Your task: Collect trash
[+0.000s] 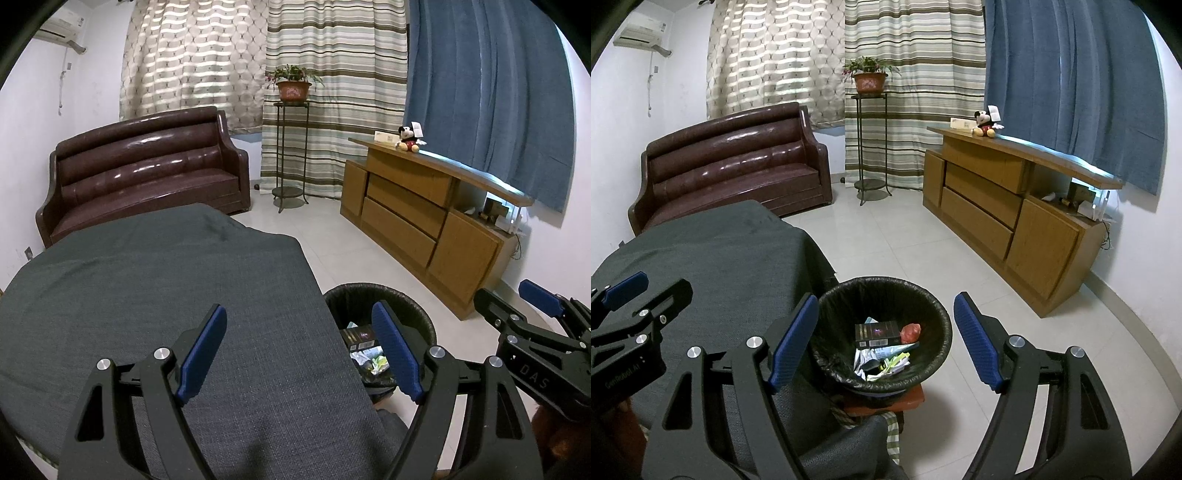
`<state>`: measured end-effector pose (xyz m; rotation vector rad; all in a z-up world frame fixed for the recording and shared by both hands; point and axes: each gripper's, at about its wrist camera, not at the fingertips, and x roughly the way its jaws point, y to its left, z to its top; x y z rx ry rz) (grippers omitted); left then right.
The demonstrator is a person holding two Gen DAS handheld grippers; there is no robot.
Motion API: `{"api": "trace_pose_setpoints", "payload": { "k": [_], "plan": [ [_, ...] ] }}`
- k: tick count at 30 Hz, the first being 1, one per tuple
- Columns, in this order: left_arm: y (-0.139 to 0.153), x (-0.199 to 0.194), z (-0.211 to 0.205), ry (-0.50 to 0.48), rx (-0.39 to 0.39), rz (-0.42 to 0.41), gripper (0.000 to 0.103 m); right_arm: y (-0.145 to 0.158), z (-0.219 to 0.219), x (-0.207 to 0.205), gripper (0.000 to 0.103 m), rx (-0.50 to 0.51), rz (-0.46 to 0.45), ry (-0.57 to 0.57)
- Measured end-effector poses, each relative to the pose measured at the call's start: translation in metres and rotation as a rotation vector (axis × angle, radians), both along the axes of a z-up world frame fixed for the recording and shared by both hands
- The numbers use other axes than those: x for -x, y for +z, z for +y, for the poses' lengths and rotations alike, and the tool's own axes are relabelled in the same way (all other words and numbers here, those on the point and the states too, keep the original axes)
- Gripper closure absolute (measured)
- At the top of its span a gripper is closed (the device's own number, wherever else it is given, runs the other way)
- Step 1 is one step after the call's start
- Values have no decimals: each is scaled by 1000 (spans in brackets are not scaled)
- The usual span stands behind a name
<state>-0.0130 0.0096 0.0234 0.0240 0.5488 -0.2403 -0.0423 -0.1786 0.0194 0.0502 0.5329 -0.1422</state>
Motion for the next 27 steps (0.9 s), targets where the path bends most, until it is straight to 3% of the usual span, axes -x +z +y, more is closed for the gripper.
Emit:
{"api": "trace_pose_setpoints", "payload": {
  "k": [27],
  "plan": [
    [0, 0, 0, -1, 0, 3, 25, 0, 2, -1, 29, 2, 2, 1]
  ]
}}
